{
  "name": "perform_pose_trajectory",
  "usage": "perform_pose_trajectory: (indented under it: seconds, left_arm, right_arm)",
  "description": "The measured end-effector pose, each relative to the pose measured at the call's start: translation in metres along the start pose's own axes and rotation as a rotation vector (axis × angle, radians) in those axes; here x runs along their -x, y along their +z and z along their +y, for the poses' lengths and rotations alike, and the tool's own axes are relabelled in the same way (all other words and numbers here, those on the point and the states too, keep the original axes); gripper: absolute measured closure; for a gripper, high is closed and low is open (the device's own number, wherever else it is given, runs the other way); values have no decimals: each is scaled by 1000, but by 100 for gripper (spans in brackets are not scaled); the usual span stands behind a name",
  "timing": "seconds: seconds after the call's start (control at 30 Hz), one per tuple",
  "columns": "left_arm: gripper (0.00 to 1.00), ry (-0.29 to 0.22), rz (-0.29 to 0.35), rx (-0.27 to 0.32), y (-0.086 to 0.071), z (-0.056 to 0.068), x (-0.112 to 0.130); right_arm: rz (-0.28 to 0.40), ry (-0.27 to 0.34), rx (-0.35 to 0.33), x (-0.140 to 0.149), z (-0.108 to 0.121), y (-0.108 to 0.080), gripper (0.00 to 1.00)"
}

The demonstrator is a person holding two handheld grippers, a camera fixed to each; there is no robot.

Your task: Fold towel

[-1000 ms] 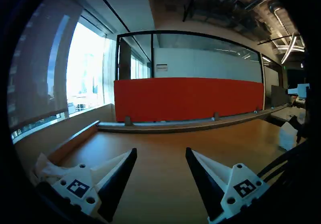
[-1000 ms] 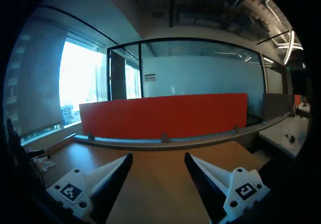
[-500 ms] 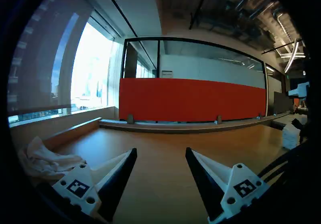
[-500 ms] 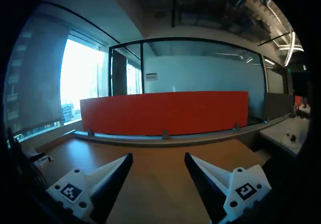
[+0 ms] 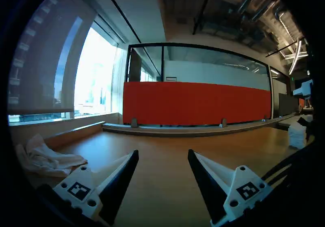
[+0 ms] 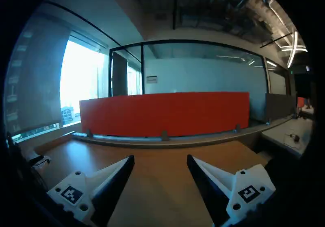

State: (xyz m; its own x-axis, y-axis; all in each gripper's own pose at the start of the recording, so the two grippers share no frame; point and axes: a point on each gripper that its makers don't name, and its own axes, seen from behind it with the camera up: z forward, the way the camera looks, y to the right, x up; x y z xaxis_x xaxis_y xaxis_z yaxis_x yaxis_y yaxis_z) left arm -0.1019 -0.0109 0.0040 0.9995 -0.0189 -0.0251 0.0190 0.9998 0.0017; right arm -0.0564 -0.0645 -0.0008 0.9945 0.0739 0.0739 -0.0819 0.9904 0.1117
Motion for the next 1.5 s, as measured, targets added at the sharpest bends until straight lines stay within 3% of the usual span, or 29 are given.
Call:
perform_pose_trajectory:
  seconds: [0.17,0.57,0.87,1.07,1.5]
  left_arm:
    - [11,23,-11,-4,0,-1,5]
    - [10,24,-24,-5,0,-1,9]
    - [10,24,-25,-5,0,-1,8]
    - [11,25,-24,-5,0,0,9]
    - [11,25,-23,-5,0,0,11]
  right_arm:
    - [-1,1,3,2,2,-1,0]
    - [8,6,-3,-1,-1,0,0]
    - [44,-40,13,-4,11,3,0]
    - [36,-61,30,17,22,5,0]
    - [41,-42,31,71,34,9,0]
